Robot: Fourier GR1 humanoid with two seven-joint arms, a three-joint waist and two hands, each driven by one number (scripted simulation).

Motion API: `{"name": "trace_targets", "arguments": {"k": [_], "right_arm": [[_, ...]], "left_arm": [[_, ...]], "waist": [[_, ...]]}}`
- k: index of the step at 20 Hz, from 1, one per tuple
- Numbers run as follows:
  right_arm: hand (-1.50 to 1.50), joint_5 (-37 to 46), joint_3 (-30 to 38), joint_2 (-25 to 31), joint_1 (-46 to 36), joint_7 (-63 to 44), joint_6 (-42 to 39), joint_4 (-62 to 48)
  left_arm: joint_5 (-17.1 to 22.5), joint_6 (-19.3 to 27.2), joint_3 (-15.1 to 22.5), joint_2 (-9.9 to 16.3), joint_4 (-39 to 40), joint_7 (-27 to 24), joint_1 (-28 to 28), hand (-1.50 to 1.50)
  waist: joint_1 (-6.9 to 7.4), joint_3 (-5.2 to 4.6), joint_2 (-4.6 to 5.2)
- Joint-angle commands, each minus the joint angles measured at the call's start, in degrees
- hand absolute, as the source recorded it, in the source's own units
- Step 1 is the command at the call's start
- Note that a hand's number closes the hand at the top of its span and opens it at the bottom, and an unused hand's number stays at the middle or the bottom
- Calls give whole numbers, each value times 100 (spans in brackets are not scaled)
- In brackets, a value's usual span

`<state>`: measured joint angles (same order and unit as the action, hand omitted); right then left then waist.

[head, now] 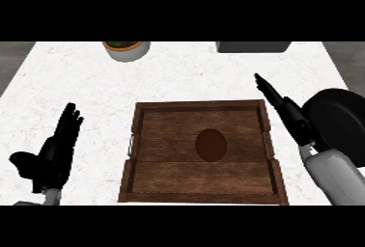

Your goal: Pick the cupcake from the tray and place it in the pot

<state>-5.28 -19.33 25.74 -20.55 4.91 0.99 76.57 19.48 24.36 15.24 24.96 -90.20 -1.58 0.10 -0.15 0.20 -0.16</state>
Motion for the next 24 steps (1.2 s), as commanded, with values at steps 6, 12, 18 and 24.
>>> {"name": "trace_targets", "arguments": {"k": [6,12,18,24], "right_arm": [[150,-1777,-285,-616,-1529,631,-2944,160],[-150,-122,-89,693,-2284,3048,-3549,-1052],[-150,690,-435,1092,-2693,4720,-3973,-1512],[-150,1778,-1366,1180,-3390,4598,-3459,-1584]], "left_arm": [[-59,-259,-98,-30,-469,-314,-1062,0],[209,-492,-308,-98,-66,-179,-1520,0],[314,-570,-506,-17,127,92,-1872,0],[306,-591,-534,-147,222,-3,-1803,0]], "waist": [[753,31,184],[455,12,274],[341,-2,172],[319,-20,93]]}}
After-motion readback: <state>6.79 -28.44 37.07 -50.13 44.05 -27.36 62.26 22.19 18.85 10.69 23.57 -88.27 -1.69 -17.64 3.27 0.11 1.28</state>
